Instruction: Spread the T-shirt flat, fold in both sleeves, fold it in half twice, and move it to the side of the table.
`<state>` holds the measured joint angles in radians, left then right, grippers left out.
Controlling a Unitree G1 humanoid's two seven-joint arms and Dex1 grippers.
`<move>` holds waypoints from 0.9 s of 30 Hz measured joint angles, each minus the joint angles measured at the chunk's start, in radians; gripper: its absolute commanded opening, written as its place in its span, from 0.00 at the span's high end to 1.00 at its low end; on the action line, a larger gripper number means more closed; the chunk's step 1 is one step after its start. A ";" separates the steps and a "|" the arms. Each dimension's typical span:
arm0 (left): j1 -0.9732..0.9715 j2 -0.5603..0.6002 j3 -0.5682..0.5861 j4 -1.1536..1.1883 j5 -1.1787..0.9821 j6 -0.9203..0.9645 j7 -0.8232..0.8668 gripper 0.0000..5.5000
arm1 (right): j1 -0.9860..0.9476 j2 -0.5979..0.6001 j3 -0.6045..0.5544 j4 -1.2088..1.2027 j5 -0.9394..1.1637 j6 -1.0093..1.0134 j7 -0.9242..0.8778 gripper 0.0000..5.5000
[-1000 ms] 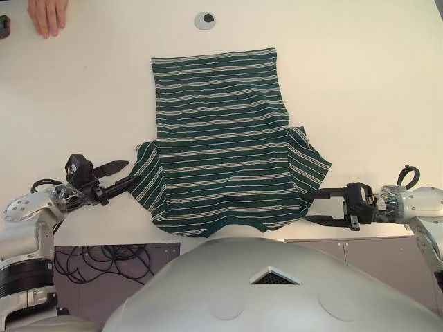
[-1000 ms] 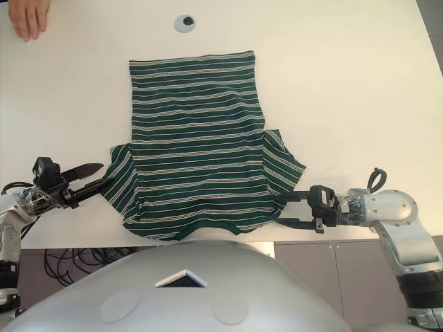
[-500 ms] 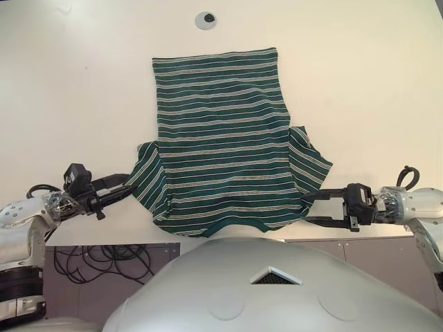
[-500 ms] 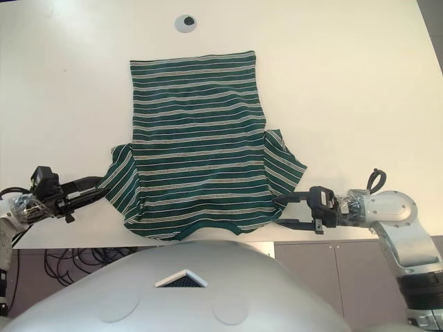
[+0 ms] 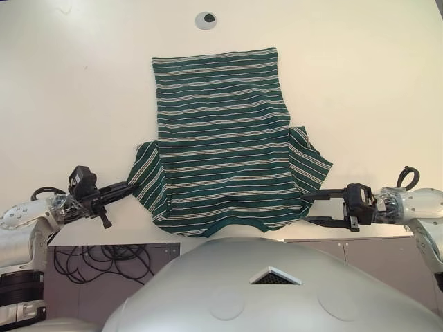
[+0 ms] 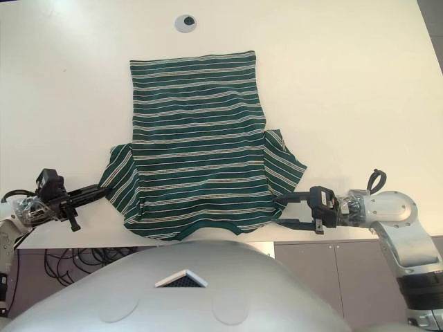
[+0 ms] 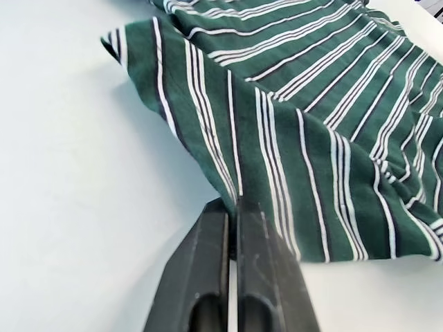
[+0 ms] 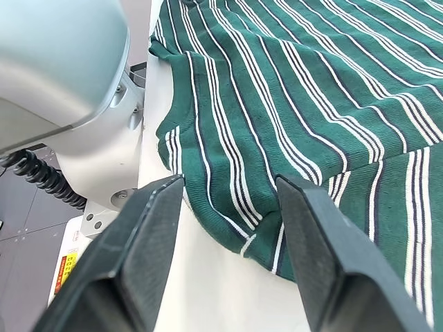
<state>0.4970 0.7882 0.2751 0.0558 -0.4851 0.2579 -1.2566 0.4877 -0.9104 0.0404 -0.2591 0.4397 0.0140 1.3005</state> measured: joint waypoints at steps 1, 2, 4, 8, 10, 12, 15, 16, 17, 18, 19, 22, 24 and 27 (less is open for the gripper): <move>0.001 0.000 0.003 -0.002 -0.006 0.005 -0.002 1.00 | -0.001 0.000 0.000 0.000 0.000 0.000 0.000 0.56; 0.001 0.000 0.007 -0.010 -0.015 0.015 -0.006 1.00 | -0.001 0.000 0.000 0.000 0.000 0.000 0.000 0.56; 0.000 0.000 0.028 -0.052 -0.061 0.042 -0.023 1.00 | -0.002 0.000 0.000 0.000 0.000 0.000 0.000 0.56; -0.006 0.000 0.045 -0.100 -0.106 0.062 -0.034 1.00 | -0.002 0.000 0.000 0.000 0.000 0.001 0.000 0.56; -0.010 -0.001 0.045 -0.102 -0.113 0.061 -0.043 1.00 | -0.002 0.000 0.000 0.000 0.000 0.004 0.000 0.56; -0.021 -0.009 0.044 -0.098 -0.116 0.048 -0.053 1.00 | -0.003 0.000 0.000 -0.001 0.000 0.012 -0.004 0.56; -0.069 -0.051 0.014 -0.097 -0.120 0.026 -0.054 1.00 | -0.007 0.001 0.001 -0.006 0.000 0.022 -0.018 0.56; -0.076 -0.061 -0.002 -0.097 -0.122 0.025 -0.054 1.00 | -0.009 0.001 0.001 -0.008 0.000 0.024 -0.018 0.56; -0.088 -0.079 -0.021 -0.101 -0.123 0.025 -0.053 1.00 | -0.013 0.001 0.002 -0.009 0.000 0.032 -0.019 0.56; -0.098 -0.090 -0.036 -0.101 -0.123 0.025 -0.052 1.00 | -0.017 0.001 0.003 -0.009 0.000 0.034 -0.019 0.56; -0.108 -0.099 -0.047 -0.104 -0.123 0.025 -0.050 1.00 | -0.022 0.001 0.003 -0.011 0.000 0.036 -0.019 0.56; -0.148 -0.130 -0.092 -0.104 -0.123 0.025 -0.045 1.00 | -0.025 0.001 0.004 -0.015 0.000 0.042 -0.020 0.56; -0.158 -0.140 -0.123 -0.103 -0.118 0.024 -0.040 1.00 | -0.026 0.001 0.004 -0.015 0.000 0.043 -0.020 0.56; -0.187 -0.172 -0.178 -0.101 -0.094 0.022 -0.028 1.00 | -0.028 0.001 0.004 -0.014 0.000 0.043 -0.019 0.56</move>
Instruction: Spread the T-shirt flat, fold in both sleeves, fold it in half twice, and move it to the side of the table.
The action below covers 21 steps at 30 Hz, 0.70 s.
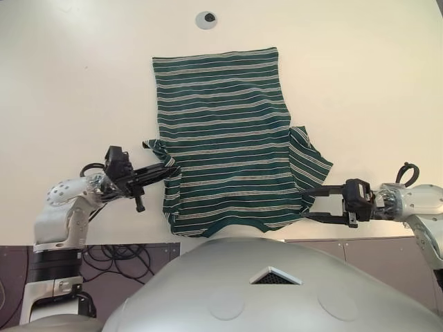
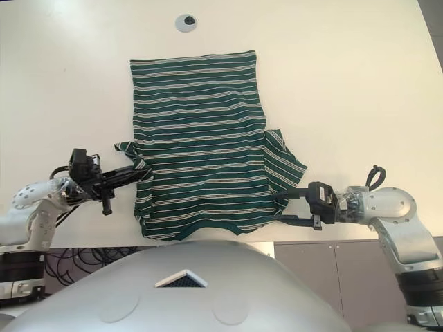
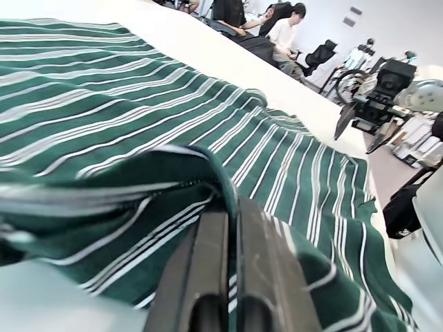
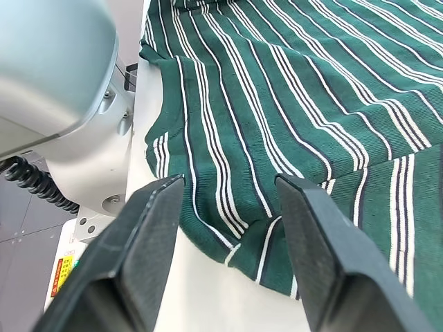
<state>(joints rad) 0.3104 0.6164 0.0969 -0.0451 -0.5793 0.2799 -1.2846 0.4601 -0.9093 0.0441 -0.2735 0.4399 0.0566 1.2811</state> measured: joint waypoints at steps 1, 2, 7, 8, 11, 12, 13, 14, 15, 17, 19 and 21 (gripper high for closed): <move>-0.009 -0.005 -0.017 0.000 0.009 -0.001 0.006 1.00 | 0.000 0.000 0.000 0.002 0.000 -0.001 0.000 0.56; -0.019 -0.012 -0.030 0.000 0.018 -0.005 0.016 1.00 | 0.001 0.000 0.000 0.006 0.000 -0.003 0.000 0.56; -0.040 -0.047 -0.090 -0.005 0.074 -0.032 0.072 0.94 | 0.002 0.011 -0.005 0.038 0.000 -0.013 -0.009 0.56; -0.045 -0.053 -0.090 -0.003 0.074 -0.028 0.087 0.91 | 0.001 0.035 -0.019 0.041 0.017 0.000 -0.024 0.56; -0.075 -0.072 -0.090 -0.004 0.069 -0.004 0.126 0.82 | -0.056 0.084 -0.108 0.047 0.167 0.146 -0.125 0.56; -0.076 -0.072 -0.090 -0.009 0.067 0.001 0.129 0.78 | -0.082 0.096 -0.153 0.053 0.227 0.199 -0.161 0.56; -0.074 -0.072 -0.090 -0.018 0.066 0.007 0.130 0.75 | -0.100 0.118 -0.182 0.058 0.268 0.246 -0.192 0.56; -0.069 -0.072 -0.090 -0.032 0.055 0.016 0.132 0.73 | -0.106 0.117 -0.201 0.064 0.293 0.295 -0.220 0.56; -0.056 -0.073 -0.091 -0.053 0.047 0.023 0.135 0.70 | -0.113 0.117 -0.222 0.074 0.310 0.343 -0.251 0.56; -0.030 -0.075 -0.094 -0.099 0.029 0.042 0.145 0.66 | -0.122 0.114 -0.261 0.098 0.329 0.437 -0.312 0.56; -0.018 -0.079 -0.096 -0.126 0.016 0.053 0.155 0.61 | -0.131 0.111 -0.283 0.109 0.340 0.503 -0.348 0.56; -0.002 -0.094 -0.099 -0.159 -0.008 0.067 0.169 0.56 | -0.143 0.109 -0.299 0.124 0.340 0.572 -0.376 0.56</move>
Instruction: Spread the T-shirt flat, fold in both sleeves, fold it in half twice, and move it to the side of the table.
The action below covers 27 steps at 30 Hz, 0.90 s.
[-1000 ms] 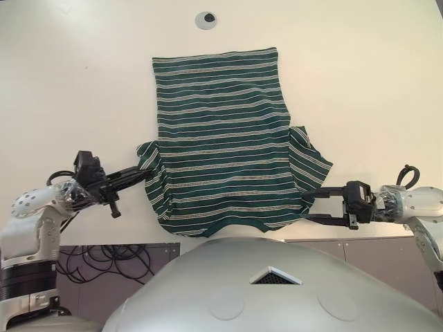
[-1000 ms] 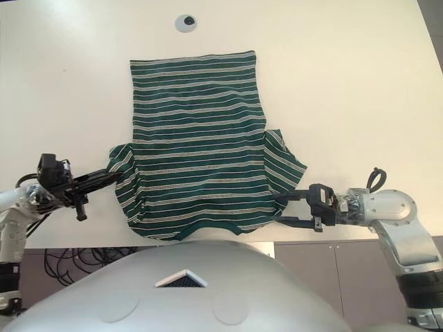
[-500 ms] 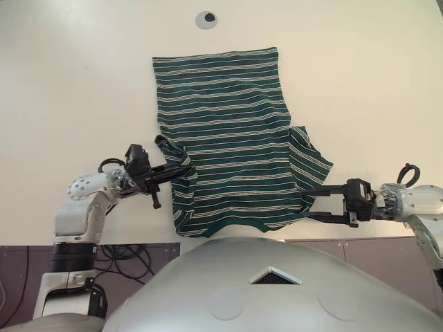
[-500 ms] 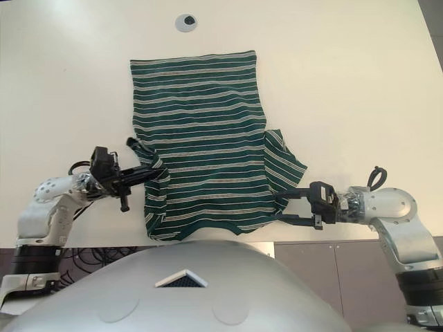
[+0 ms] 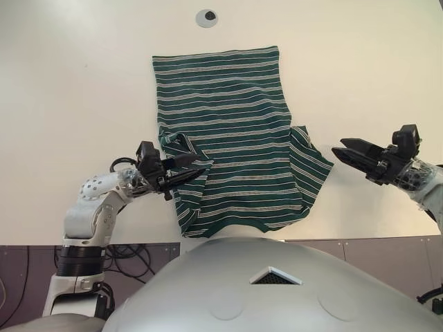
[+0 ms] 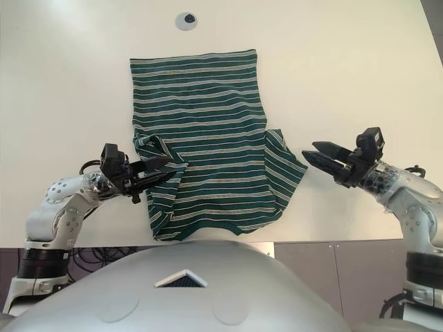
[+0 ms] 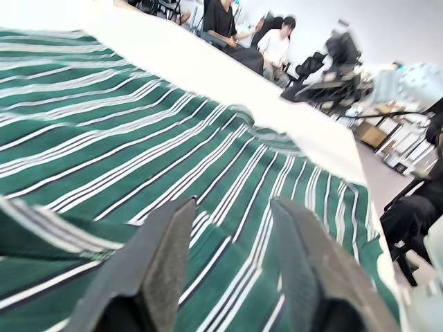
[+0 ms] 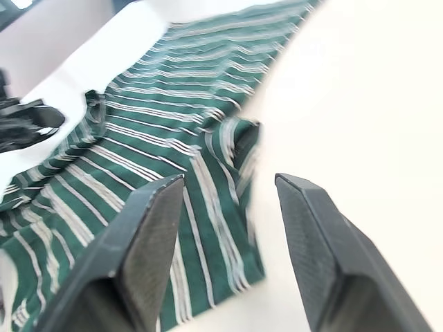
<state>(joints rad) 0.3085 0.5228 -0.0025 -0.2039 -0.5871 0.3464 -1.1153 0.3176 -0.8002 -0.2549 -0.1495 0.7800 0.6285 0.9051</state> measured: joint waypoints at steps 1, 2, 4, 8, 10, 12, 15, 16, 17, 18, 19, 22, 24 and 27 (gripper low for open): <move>0.008 -0.009 0.000 -0.010 -0.009 0.000 0.008 0.53 | -0.006 -0.001 -0.003 0.004 -0.002 0.020 -0.006 0.56; 0.014 -0.016 0.001 -0.018 -0.013 -0.001 0.017 0.53 | -0.012 -0.001 -0.005 0.006 -0.003 0.036 -0.010 0.56; 0.021 -0.048 0.020 -0.034 -0.014 -0.046 0.048 0.53 | -0.023 -0.001 -0.004 0.021 -0.016 0.068 -0.017 0.56; -0.015 -0.144 0.073 -0.045 0.016 -0.209 0.153 0.53 | -0.024 -0.002 0.033 0.045 -0.076 0.087 -0.013 0.56; -0.034 -0.185 0.077 -0.057 0.020 -0.255 0.194 0.53 | -0.020 -0.001 0.046 0.045 -0.082 0.095 0.005 0.56; -0.038 -0.213 0.078 -0.057 0.022 -0.289 0.224 0.53 | -0.003 -0.001 0.058 0.041 -0.083 0.095 0.030 0.56; -0.056 -0.239 0.080 -0.056 0.022 -0.305 0.268 0.53 | 0.010 -0.001 0.058 0.034 -0.089 0.092 0.052 0.56; -0.063 -0.248 0.082 -0.057 0.021 -0.309 0.280 0.53 | 0.012 -0.001 0.058 0.034 -0.093 0.090 0.054 0.56; -0.069 -0.253 0.082 -0.058 0.019 -0.309 0.291 0.53 | 0.013 -0.001 0.058 0.033 -0.093 0.090 0.061 0.56; -0.069 -0.255 0.082 -0.065 0.016 -0.309 0.301 0.52 | 0.015 -0.001 0.058 0.033 -0.094 0.090 0.068 0.58; -0.069 -0.255 0.082 -0.075 0.014 -0.308 0.305 0.52 | 0.018 -0.001 0.058 0.032 -0.095 0.090 0.073 0.61; -0.069 -0.259 0.082 -0.104 0.002 -0.308 0.325 0.52 | 0.020 -0.001 0.058 0.033 -0.109 0.093 0.075 0.70; -0.068 -0.262 0.078 -0.119 -0.002 -0.308 0.334 0.52 | 0.020 -0.001 0.059 0.034 -0.114 0.093 0.083 0.76; -0.066 -0.283 0.075 -0.121 -0.011 -0.295 0.366 0.52 | 0.022 0.000 0.060 0.041 -0.121 0.093 0.094 0.84</move>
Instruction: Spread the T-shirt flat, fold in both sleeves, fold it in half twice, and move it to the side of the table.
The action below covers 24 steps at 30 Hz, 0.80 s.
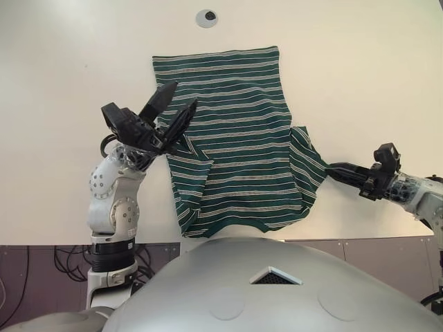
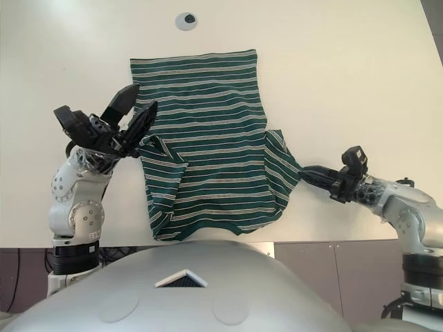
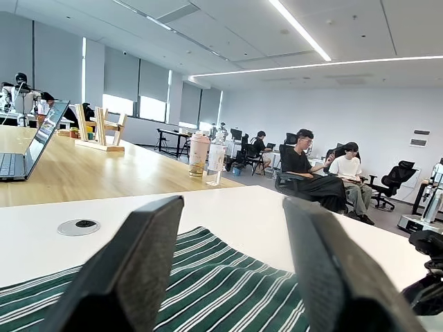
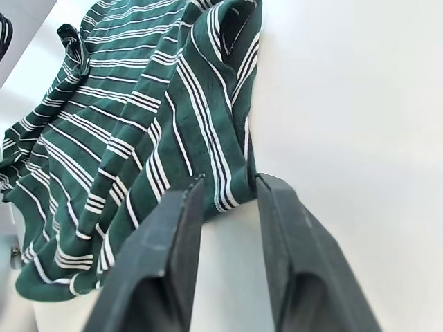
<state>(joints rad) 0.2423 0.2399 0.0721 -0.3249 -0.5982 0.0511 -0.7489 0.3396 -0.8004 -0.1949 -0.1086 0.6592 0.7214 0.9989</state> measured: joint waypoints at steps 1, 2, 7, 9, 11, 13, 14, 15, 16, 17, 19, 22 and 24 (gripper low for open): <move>0.000 -0.005 -0.002 0.000 -0.003 0.003 0.005 0.52 | 0.000 0.000 0.000 0.002 -0.001 0.000 0.001 0.88; 0.000 -0.008 -0.007 0.001 -0.011 0.009 0.009 0.52 | 0.000 0.000 0.000 0.004 -0.001 0.000 0.002 0.92; -0.001 -0.011 -0.011 0.009 -0.012 0.009 0.011 0.52 | 0.000 0.000 0.000 0.010 -0.001 0.000 0.021 1.00; -0.002 -0.011 -0.012 0.015 -0.012 0.009 0.011 0.52 | 0.000 0.000 -0.003 0.008 0.009 0.004 0.032 1.00; -0.008 -0.011 -0.015 0.028 -0.013 0.009 0.012 0.52 | 0.000 0.001 -0.024 -0.009 0.043 0.025 0.054 1.00; -0.011 -0.014 -0.017 0.038 -0.013 0.009 0.012 0.52 | -0.002 0.002 -0.045 -0.045 0.092 0.055 0.068 1.00; -0.011 -0.015 -0.018 0.040 -0.013 0.009 0.011 0.52 | -0.002 0.004 -0.050 -0.057 0.106 0.070 0.069 1.00; -0.014 -0.017 -0.018 0.048 -0.014 0.009 0.011 0.52 | -0.004 0.005 -0.065 -0.081 0.145 0.095 0.072 1.00; -0.017 -0.018 -0.018 0.051 -0.014 0.009 0.010 0.52 | -0.005 0.005 -0.074 -0.092 0.166 0.107 0.075 1.00; -0.022 -0.019 -0.018 0.057 -0.015 0.009 0.010 0.52 | -0.008 0.006 -0.077 -0.107 0.181 0.120 0.075 1.00; -0.034 -0.020 -0.017 0.072 -0.020 0.009 0.009 0.52 | -0.018 0.009 -0.077 -0.133 0.207 0.140 0.066 1.00; -0.045 -0.020 -0.017 0.084 -0.022 0.009 0.008 0.52 | -0.026 0.010 -0.077 -0.151 0.224 0.147 0.060 1.00; -0.048 -0.021 -0.016 0.088 -0.027 0.009 0.006 0.52 | -0.032 0.022 -0.073 -0.176 0.245 0.157 0.044 1.00</move>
<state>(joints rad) 0.1942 0.2187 0.0565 -0.2372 -0.6247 0.0603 -0.7425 0.3080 -0.7784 -0.2680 -0.2844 0.9046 0.8788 1.0432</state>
